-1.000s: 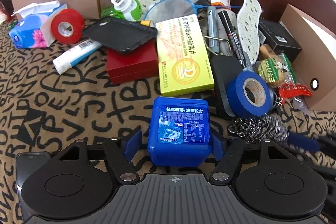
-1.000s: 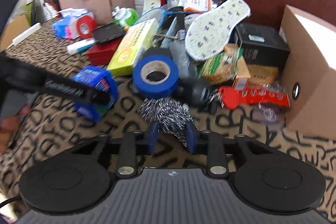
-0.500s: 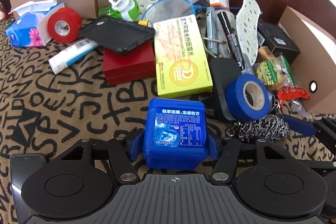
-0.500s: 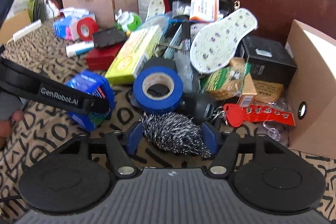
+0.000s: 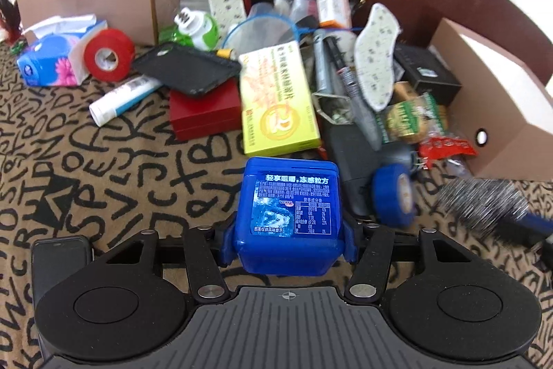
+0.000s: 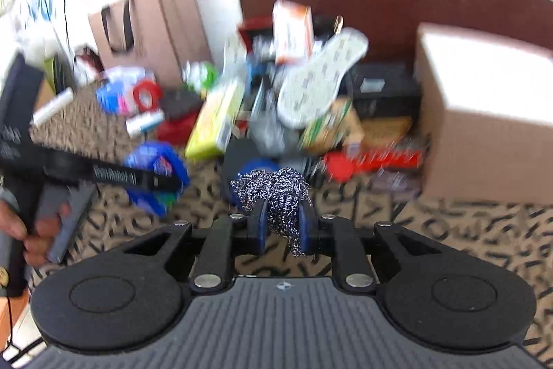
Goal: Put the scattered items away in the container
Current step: 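Carry the blue box and steel wool over the open cardboard box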
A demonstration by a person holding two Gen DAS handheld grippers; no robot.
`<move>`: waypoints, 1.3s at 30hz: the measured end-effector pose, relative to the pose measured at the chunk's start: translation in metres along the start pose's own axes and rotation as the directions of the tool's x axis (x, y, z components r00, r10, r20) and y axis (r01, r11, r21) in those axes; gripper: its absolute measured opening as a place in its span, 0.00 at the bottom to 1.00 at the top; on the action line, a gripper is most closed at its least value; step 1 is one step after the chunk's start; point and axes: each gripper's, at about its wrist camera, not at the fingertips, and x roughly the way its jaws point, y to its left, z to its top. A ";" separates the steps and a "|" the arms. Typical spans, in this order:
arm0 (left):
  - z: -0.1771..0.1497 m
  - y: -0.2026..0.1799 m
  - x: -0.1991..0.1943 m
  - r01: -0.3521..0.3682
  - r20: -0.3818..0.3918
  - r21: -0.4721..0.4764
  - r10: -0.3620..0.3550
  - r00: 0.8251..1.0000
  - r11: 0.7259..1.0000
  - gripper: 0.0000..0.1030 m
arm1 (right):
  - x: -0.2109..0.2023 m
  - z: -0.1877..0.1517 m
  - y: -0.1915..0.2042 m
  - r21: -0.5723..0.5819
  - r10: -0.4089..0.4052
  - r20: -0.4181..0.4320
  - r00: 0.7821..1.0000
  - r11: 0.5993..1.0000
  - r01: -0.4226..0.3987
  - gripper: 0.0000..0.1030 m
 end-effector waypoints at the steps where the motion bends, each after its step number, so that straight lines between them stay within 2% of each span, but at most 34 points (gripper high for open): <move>1: -0.001 -0.002 -0.004 0.004 0.006 0.005 -0.004 1.000 1.000 0.56 | -0.010 0.003 0.001 -0.012 -0.016 0.025 1.000 1.000 0.016 0.20; 4: -0.006 -0.009 -0.013 0.018 0.012 0.017 -0.018 1.000 1.000 0.56 | -0.026 0.008 -0.002 -0.034 -0.045 0.049 0.998 0.998 0.046 0.20; 7: -0.012 -0.017 -0.016 0.033 0.002 0.039 -0.033 0.999 0.999 0.56 | -0.025 -0.001 -0.007 -0.011 -0.070 0.016 0.997 0.997 0.070 0.20; 12: -0.021 -0.028 -0.023 0.052 -0.012 0.066 -0.051 0.999 0.996 0.56 | -0.023 -0.018 -0.007 0.031 -0.056 -0.017 0.998 0.998 0.056 0.20; 15: -0.019 -0.037 -0.032 0.069 0.005 0.085 -0.070 0.998 0.994 0.57 | -0.030 -0.019 -0.006 0.029 -0.055 0.004 0.998 0.998 0.055 0.20; 19: -0.009 -0.058 -0.049 0.124 0.037 0.136 -0.131 0.991 0.983 0.57 | -0.042 -0.014 -0.010 0.031 -0.061 0.045 0.997 0.998 0.060 0.21; 26: 0.022 -0.117 -0.072 0.216 0.097 0.233 -0.244 0.965 0.948 0.57 | -0.067 0.007 -0.036 0.063 -0.093 0.146 0.985 0.994 0.084 0.21; 33: 0.073 -0.182 -0.063 0.286 0.119 0.285 -0.330 0.936 0.915 0.57 | -0.086 0.044 -0.082 0.068 -0.218 0.233 0.948 0.976 0.208 0.22; 39: 0.121 -0.237 -0.034 0.346 0.112 0.292 -0.391 0.913 0.892 0.58 | -0.071 0.081 -0.132 0.108 -0.319 0.246 0.916 0.948 0.301 0.22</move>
